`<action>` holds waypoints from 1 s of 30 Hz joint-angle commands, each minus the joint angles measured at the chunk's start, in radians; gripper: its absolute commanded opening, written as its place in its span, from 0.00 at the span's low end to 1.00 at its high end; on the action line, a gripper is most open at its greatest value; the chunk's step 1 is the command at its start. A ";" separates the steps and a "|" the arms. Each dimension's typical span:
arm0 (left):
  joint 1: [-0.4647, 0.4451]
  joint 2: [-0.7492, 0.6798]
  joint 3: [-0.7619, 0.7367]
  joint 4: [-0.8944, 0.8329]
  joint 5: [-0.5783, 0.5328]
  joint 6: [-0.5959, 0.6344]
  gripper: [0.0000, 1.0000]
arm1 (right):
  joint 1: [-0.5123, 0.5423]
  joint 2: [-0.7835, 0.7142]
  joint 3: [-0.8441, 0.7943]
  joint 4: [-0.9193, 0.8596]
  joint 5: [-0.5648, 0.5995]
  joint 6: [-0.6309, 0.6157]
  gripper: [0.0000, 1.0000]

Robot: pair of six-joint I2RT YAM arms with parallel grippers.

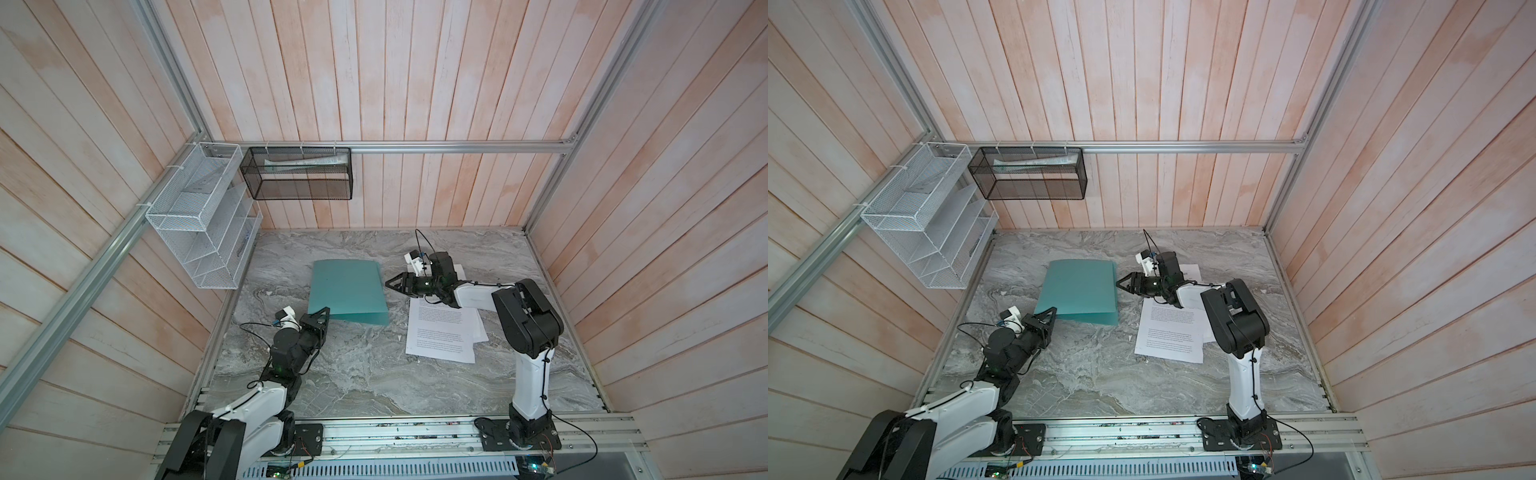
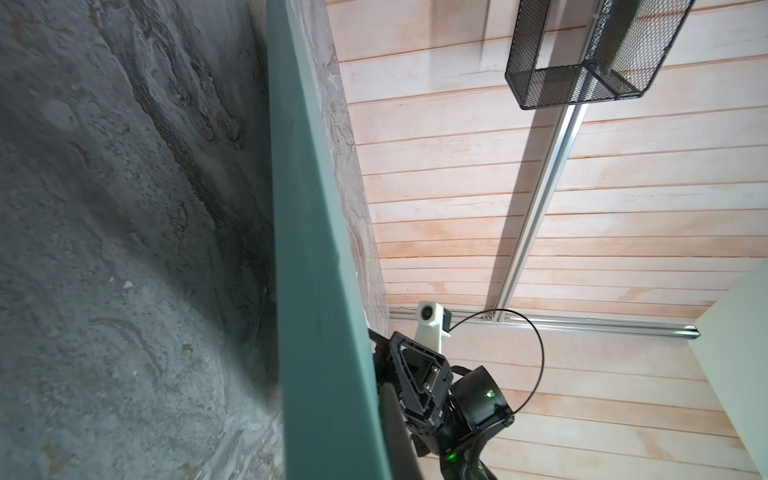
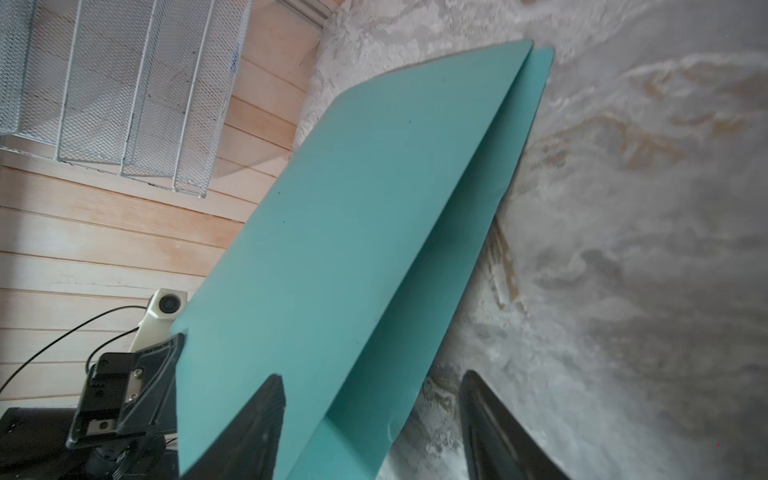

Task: Put the files into the folder
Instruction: 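Grasp the top cover edge of the teal folder with the right gripper, then swing the folder cover open with the right gripper while the left gripper steadies it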

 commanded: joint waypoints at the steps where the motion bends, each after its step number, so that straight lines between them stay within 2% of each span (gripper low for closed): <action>1: -0.002 -0.058 -0.004 -0.131 0.001 0.032 0.00 | 0.035 0.000 -0.040 0.157 -0.066 0.119 0.63; 9: -0.008 -0.057 -0.038 -0.114 0.014 0.025 0.00 | 0.103 0.082 -0.054 0.358 -0.132 0.266 0.60; 14: -0.010 -0.059 -0.036 -0.126 0.016 0.043 0.00 | 0.107 0.122 -0.057 0.520 -0.168 0.399 0.53; 15: -0.011 -0.058 -0.035 -0.128 0.018 0.050 0.00 | 0.107 0.125 -0.058 0.557 -0.174 0.428 0.43; 18: -0.009 -0.057 -0.003 -0.201 0.040 0.121 0.00 | 0.107 0.121 -0.048 0.570 -0.183 0.445 0.00; 19: -0.010 -0.058 0.021 -0.256 0.048 0.165 0.00 | 0.108 0.116 -0.047 0.565 -0.184 0.445 0.00; 20: -0.009 -0.059 0.044 -0.308 0.055 0.216 0.09 | 0.108 0.110 -0.045 0.554 -0.180 0.444 0.00; 22: -0.011 -0.058 0.122 -0.484 0.052 0.351 0.46 | 0.109 0.097 -0.039 0.492 -0.172 0.436 0.00; 23: -0.013 -0.056 0.155 -0.554 0.048 0.418 0.56 | 0.108 0.090 -0.032 0.451 -0.167 0.427 0.00; 25: -0.013 -0.062 0.221 -0.697 0.035 0.526 0.66 | 0.107 0.066 -0.028 0.352 -0.137 0.401 0.00; 27: -0.024 -0.081 0.271 -0.803 0.015 0.605 0.71 | 0.107 0.042 -0.040 0.326 -0.110 0.412 0.00; 29: -0.076 -0.113 0.317 -0.900 -0.063 0.671 1.00 | 0.107 0.021 -0.043 0.312 -0.091 0.436 0.00; 30: -0.125 -0.130 0.345 -0.957 -0.140 0.693 1.00 | 0.107 0.008 -0.042 0.294 -0.081 0.444 0.00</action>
